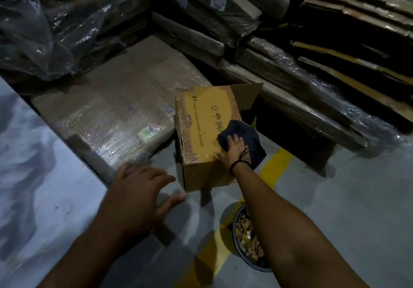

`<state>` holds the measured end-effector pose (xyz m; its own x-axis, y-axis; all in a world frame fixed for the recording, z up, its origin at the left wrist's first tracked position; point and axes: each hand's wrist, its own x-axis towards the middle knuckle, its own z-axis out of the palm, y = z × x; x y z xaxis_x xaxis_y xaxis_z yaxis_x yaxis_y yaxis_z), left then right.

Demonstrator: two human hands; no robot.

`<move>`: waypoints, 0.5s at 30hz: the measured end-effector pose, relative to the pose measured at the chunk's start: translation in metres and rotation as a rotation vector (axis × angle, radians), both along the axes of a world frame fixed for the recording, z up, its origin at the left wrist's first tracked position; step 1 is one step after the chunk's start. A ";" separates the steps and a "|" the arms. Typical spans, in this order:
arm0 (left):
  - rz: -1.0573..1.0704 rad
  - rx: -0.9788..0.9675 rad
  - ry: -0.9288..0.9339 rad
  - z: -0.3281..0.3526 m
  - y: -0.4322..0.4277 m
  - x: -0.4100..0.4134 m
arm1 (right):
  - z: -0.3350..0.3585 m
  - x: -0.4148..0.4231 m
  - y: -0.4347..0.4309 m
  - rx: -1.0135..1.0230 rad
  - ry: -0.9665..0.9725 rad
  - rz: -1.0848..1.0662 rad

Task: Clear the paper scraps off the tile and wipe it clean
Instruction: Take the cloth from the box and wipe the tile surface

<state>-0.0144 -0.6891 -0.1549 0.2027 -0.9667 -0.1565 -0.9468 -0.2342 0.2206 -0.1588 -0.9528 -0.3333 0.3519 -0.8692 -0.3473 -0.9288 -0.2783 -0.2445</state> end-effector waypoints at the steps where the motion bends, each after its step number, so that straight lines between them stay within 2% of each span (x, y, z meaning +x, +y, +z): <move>1: 0.021 0.012 -0.016 -0.004 0.003 0.004 | -0.005 0.007 -0.006 -0.021 0.034 0.005; 8: 0.072 -0.016 -0.033 -0.008 0.005 0.004 | -0.029 0.028 -0.029 -0.105 0.077 -0.113; 15: 0.104 -0.050 -0.010 -0.010 0.007 0.005 | -0.061 0.026 -0.034 -0.025 0.003 -0.205</move>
<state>-0.0094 -0.6819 -0.1650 0.3039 -0.9467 -0.1064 -0.9201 -0.3206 0.2252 -0.1330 -0.9870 -0.3939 0.1654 -0.9311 -0.3252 -0.9675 -0.0892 -0.2368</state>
